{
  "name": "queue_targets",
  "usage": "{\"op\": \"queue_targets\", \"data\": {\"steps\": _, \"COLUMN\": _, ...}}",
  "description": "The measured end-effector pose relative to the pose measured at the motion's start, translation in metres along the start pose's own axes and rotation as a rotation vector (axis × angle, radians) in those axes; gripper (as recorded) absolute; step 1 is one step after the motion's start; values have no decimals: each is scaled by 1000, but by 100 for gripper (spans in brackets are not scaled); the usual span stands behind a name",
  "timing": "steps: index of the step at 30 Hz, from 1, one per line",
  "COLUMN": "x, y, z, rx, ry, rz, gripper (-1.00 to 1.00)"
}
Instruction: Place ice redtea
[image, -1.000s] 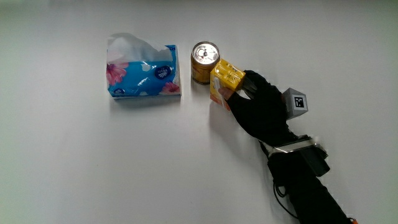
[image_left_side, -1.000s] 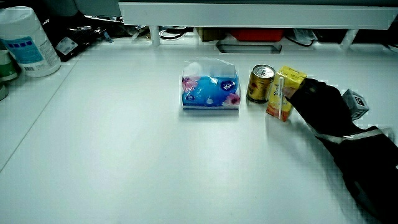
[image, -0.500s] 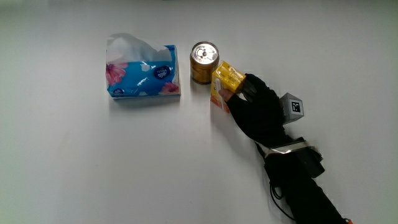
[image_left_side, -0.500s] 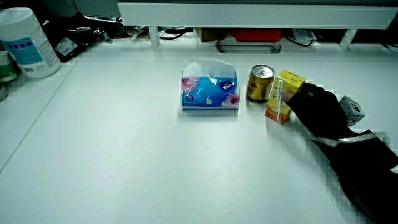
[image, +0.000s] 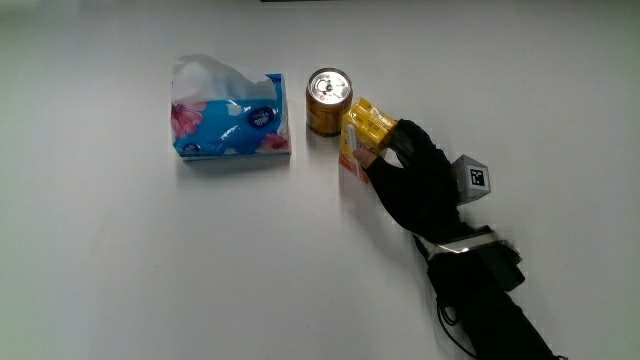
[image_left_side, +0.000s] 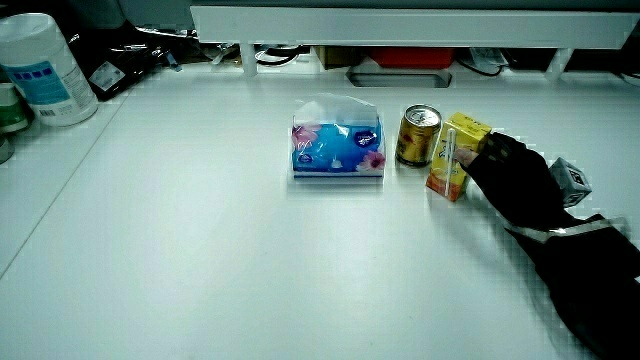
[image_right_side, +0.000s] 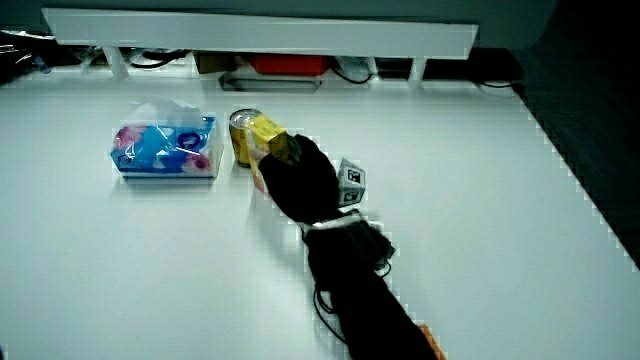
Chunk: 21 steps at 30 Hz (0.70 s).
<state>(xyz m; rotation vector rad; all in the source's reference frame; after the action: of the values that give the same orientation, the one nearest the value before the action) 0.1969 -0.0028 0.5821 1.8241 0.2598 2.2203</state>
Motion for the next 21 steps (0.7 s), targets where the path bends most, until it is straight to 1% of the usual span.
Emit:
{"op": "queue_targets", "data": {"steps": 1, "x": 0, "y": -1, "z": 2, "rx": 1, "ry": -12, "rz": -2, "gripper": -60}}
{"op": "queue_targets", "data": {"steps": 2, "x": -4, "y": -3, "z": 2, "rx": 5, "ry": -12, "rz": 4, "gripper": -65}}
{"op": "queue_targets", "data": {"steps": 3, "x": -5, "y": -5, "z": 5, "rx": 15, "ry": -24, "rz": -2, "gripper": -70}}
{"op": "queue_targets", "data": {"steps": 4, "x": -8, "y": -7, "z": 6, "rx": 2, "ry": -18, "rz": 7, "gripper": -75}}
{"op": "queue_targets", "data": {"steps": 5, "x": -12, "y": -10, "z": 7, "rx": 3, "ry": -27, "rz": 4, "gripper": -80}}
{"op": "queue_targets", "data": {"steps": 6, "x": -20, "y": -14, "z": 6, "rx": -8, "ry": -25, "rz": 18, "gripper": -85}}
{"op": "queue_targets", "data": {"steps": 7, "x": -26, "y": -18, "z": 6, "rx": -8, "ry": -42, "rz": 12, "gripper": -90}}
{"op": "queue_targets", "data": {"steps": 8, "x": -31, "y": -22, "z": 7, "rx": -19, "ry": -38, "rz": 26, "gripper": -95}}
{"op": "queue_targets", "data": {"steps": 9, "x": -35, "y": -25, "z": 10, "rx": -29, "ry": -64, "rz": 29, "gripper": -100}}
{"op": "queue_targets", "data": {"steps": 10, "x": -42, "y": -31, "z": 9, "rx": -29, "ry": -62, "rz": 40, "gripper": -100}}
{"op": "queue_targets", "data": {"steps": 11, "x": -45, "y": -34, "z": 12, "rx": -43, "ry": -71, "rz": 68, "gripper": -100}}
{"op": "queue_targets", "data": {"steps": 12, "x": -50, "y": -37, "z": 13, "rx": -58, "ry": -79, "rz": 60, "gripper": -100}}
{"op": "queue_targets", "data": {"steps": 13, "x": -53, "y": -43, "z": 17, "rx": -47, "ry": -106, "rz": 40, "gripper": -100}}
{"op": "queue_targets", "data": {"steps": 14, "x": -57, "y": -46, "z": 19, "rx": -63, "ry": -99, "rz": 83, "gripper": -100}}
{"op": "queue_targets", "data": {"steps": 16, "x": -61, "y": -53, "z": 26, "rx": -99, "ry": -134, "rz": 56, "gripper": -100}}
{"op": "queue_targets", "data": {"steps": 17, "x": -67, "y": -58, "z": 27, "rx": -99, "ry": -126, "rz": 61, "gripper": -100}}
{"op": "queue_targets", "data": {"steps": 18, "x": -67, "y": -59, "z": 33, "rx": -113, "ry": -158, "rz": 56, "gripper": -100}}
{"op": "queue_targets", "data": {"steps": 19, "x": -72, "y": -62, "z": 34, "rx": -133, "ry": -149, "rz": 41, "gripper": -100}}
{"op": "queue_targets", "data": {"steps": 20, "x": -74, "y": -65, "z": 38, "rx": -149, "ry": -161, "rz": 24, "gripper": -100}}
{"op": "queue_targets", "data": {"steps": 21, "x": -77, "y": -68, "z": 41, "rx": -157, "ry": -173, "rz": 21, "gripper": -100}}
